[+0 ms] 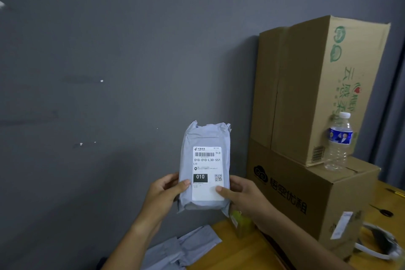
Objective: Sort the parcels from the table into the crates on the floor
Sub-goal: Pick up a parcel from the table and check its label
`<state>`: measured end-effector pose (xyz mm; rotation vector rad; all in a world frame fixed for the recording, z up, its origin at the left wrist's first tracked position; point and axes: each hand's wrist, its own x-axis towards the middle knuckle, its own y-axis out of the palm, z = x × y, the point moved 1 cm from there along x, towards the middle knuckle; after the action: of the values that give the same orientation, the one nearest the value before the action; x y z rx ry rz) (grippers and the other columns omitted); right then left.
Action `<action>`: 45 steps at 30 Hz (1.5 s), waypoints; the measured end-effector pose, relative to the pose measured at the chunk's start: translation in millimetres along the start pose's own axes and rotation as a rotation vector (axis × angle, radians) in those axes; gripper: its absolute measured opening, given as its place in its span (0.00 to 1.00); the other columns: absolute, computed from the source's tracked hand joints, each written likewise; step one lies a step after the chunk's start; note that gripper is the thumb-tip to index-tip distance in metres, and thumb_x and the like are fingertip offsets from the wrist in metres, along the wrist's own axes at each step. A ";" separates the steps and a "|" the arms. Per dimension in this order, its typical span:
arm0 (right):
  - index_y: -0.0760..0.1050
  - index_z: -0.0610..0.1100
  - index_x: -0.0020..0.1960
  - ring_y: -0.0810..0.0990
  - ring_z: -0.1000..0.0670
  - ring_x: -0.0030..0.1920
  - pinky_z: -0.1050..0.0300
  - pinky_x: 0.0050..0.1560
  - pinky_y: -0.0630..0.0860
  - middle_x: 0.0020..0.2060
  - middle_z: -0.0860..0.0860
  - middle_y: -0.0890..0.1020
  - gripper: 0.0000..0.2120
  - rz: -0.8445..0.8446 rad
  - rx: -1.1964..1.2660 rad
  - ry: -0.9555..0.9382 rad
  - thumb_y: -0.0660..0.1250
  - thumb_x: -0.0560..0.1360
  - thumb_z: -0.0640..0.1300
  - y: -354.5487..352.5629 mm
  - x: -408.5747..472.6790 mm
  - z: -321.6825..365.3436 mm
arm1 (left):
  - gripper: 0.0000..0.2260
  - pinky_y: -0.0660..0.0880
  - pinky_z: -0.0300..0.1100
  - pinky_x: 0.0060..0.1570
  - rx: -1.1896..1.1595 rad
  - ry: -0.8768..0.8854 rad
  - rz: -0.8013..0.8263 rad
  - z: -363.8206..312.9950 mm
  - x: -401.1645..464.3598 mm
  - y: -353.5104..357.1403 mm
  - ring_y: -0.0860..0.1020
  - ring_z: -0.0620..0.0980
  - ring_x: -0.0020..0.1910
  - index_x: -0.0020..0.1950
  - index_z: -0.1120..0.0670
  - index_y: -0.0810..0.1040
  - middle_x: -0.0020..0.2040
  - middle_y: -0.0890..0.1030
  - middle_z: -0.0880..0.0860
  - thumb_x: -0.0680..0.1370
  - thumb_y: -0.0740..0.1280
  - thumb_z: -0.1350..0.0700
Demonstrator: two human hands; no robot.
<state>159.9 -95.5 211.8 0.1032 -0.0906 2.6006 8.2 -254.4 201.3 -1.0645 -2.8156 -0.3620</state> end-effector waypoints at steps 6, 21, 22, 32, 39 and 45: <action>0.79 0.46 0.63 0.86 0.50 0.55 0.54 0.52 0.83 0.56 0.52 0.87 0.16 0.054 0.005 0.023 0.72 0.77 0.37 11.6 4.2 -1.3 | 0.09 0.82 0.39 0.45 -0.020 -0.011 0.010 7.4 2.0 -17.1 0.85 0.55 0.51 0.57 0.59 0.83 0.51 0.87 0.56 0.77 0.70 0.64; 0.80 0.46 0.63 0.86 0.50 0.54 0.59 0.45 0.81 0.55 0.52 0.87 0.14 -0.147 -0.086 0.120 0.71 0.78 0.37 9.6 -33.8 -42.7 | 0.10 0.81 0.46 0.50 -0.045 -0.157 0.165 64.2 -3.9 -12.2 0.85 0.55 0.52 0.57 0.57 0.84 0.51 0.87 0.55 0.76 0.72 0.60; 0.80 0.45 0.63 0.86 0.49 0.54 0.57 0.45 0.82 0.55 0.52 0.87 0.14 -0.168 -0.091 0.126 0.71 0.78 0.37 3.2 -41.7 -45.1 | 0.10 0.80 0.48 0.52 -0.046 -0.163 0.188 65.8 -7.6 -3.7 0.85 0.55 0.52 0.57 0.57 0.84 0.51 0.87 0.55 0.76 0.72 0.60; 0.80 0.49 0.61 0.86 0.42 0.49 0.39 0.50 0.83 0.52 0.52 0.87 0.14 -0.457 -0.138 0.152 0.72 0.78 0.38 -86.6 -169.9 -38.3 | 0.20 0.80 0.49 0.53 0.014 -0.159 0.413 78.5 -62.2 131.1 0.85 0.55 0.52 0.57 0.56 0.84 0.52 0.87 0.55 0.66 0.77 0.52; 0.80 0.43 0.64 0.86 0.53 0.47 0.60 0.41 0.80 0.52 0.51 0.87 0.16 -0.695 -0.089 0.193 0.71 0.78 0.34 -173.7 -341.9 -44.5 | 0.10 0.81 0.41 0.45 0.024 -0.193 0.632 100.1 -175.3 277.4 0.85 0.50 0.47 0.54 0.56 0.83 0.49 0.87 0.52 0.74 0.74 0.64; 0.81 0.43 0.60 0.87 0.54 0.45 0.60 0.42 0.82 0.50 0.50 0.88 0.15 -0.924 -0.051 0.262 0.71 0.76 0.30 -224.1 -500.9 -60.0 | 0.11 0.81 0.39 0.43 0.005 -0.271 0.855 124.7 -298.7 384.8 0.86 0.50 0.47 0.57 0.60 0.82 0.51 0.87 0.55 0.75 0.73 0.66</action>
<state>700.6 -153.1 116.3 -0.1785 -0.0060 1.6676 484.6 -133.1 95.8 -2.2775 -2.2243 -0.1158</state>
